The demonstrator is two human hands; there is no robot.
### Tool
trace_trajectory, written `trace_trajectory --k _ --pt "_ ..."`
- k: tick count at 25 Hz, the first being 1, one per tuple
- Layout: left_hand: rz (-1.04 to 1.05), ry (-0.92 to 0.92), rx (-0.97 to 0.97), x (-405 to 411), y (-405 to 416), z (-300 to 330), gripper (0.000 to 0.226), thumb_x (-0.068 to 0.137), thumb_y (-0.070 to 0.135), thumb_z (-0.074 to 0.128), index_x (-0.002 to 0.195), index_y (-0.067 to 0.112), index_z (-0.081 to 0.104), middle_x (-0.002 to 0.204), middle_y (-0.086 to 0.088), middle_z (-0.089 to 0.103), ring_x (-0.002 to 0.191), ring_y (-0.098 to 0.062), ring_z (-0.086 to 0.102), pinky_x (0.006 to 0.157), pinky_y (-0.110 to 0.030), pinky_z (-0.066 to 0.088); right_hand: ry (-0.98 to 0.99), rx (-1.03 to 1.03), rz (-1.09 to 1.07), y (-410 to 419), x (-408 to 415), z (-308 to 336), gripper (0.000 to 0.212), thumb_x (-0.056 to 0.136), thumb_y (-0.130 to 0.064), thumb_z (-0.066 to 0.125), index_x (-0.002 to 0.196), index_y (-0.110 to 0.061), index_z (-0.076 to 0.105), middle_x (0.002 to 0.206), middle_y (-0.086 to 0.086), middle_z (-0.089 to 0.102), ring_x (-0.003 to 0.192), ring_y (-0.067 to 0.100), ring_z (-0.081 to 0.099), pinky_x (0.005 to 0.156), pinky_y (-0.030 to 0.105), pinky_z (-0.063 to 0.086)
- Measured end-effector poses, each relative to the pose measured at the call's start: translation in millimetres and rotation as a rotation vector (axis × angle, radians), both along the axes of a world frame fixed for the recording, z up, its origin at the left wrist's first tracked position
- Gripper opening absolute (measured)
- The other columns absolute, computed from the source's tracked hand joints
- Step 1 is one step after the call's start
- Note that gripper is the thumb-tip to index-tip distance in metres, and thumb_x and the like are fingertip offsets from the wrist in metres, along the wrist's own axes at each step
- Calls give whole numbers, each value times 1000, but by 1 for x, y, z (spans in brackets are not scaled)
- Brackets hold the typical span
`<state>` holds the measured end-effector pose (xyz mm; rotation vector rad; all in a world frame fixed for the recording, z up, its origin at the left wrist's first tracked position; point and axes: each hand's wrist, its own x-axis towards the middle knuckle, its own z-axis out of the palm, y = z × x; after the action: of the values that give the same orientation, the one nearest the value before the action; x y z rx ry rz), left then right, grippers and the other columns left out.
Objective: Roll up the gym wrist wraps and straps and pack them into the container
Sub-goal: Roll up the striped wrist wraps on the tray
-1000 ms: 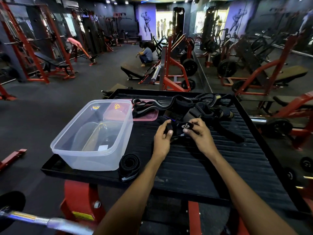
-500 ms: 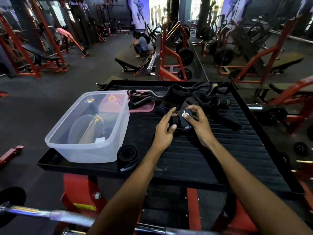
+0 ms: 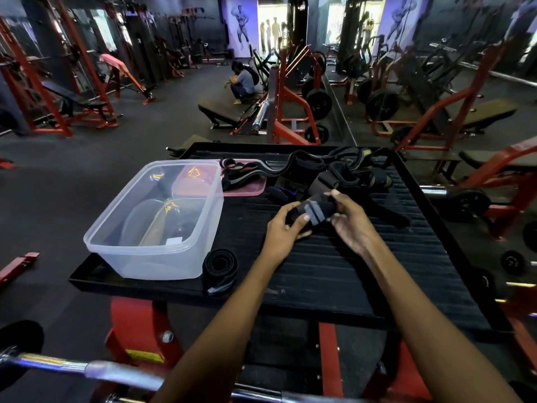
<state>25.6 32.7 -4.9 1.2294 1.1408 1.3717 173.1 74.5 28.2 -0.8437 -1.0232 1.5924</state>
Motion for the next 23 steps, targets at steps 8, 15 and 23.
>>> trace_trajectory --k 8,15,23 --pt "23 459 -22 -2 -40 10 52 86 33 64 132 13 49 128 -5 59 112 -18 60 97 -31 48 -374 80 49 -49 11 -2 35 76 -12 76 107 -18 60 108 5 70 94 21 67 78 33 47" --pt "499 713 410 -8 -131 23 27 88 11 53 115 9 57 115 -5 58 109 -17 53 98 -25 41 -364 281 100 -96 -32 -8 50 71 -1 77 116 -6 55 107 7 68 91 9 65 78 17 52" --pt "726 663 77 -65 -177 6 56 73 14 73 123 14 48 120 -2 50 115 -19 48 95 -18 35 -522 447 298 -114 -73 -28 59 64 -11 84 108 -35 53 108 -9 64 106 12 60 93 28 47"
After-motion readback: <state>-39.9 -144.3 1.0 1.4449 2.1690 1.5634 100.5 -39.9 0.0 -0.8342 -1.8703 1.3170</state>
